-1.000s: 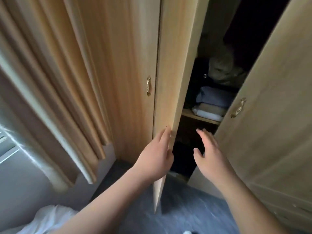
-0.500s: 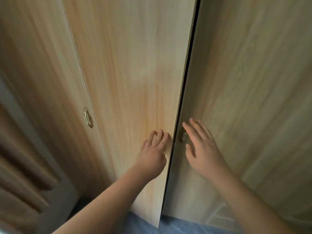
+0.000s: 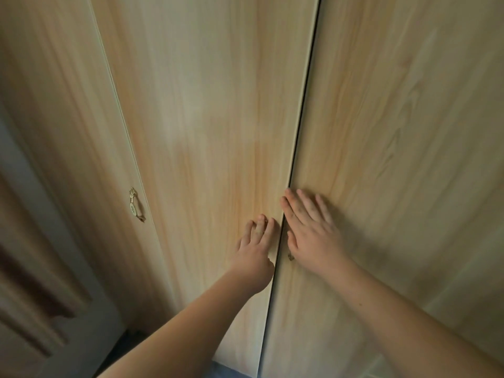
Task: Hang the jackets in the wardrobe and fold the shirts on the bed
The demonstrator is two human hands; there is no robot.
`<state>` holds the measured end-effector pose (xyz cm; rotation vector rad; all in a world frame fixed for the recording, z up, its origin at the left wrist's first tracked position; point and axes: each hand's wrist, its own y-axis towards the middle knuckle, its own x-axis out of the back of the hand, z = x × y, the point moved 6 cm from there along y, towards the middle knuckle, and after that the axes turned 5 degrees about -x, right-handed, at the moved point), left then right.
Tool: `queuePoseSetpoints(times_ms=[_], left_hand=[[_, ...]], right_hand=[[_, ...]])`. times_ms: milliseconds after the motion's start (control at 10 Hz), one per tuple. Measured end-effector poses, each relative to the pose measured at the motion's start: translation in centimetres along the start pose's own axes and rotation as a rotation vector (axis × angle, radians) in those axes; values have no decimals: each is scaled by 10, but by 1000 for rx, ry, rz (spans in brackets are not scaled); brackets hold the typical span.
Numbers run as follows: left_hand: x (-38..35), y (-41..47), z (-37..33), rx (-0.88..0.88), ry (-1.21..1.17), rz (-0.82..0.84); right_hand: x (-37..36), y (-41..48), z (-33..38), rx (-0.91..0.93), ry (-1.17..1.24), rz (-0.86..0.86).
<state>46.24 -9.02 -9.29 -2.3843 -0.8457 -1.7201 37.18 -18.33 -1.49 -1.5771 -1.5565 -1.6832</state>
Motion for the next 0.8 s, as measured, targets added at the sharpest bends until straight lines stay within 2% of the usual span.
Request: queuePoseSetpoints(times_ms=[500,600,800], left_hand=[[-1,18,-7,85,-10,85],[10,17,-9,69,3,173],[41,-13,8,-12,62,307]], right_hand=[[-9,8,-3,-7,-145,40],[-2,6,2,-68,-124,84],[17,-25,13,-118,131,339]])
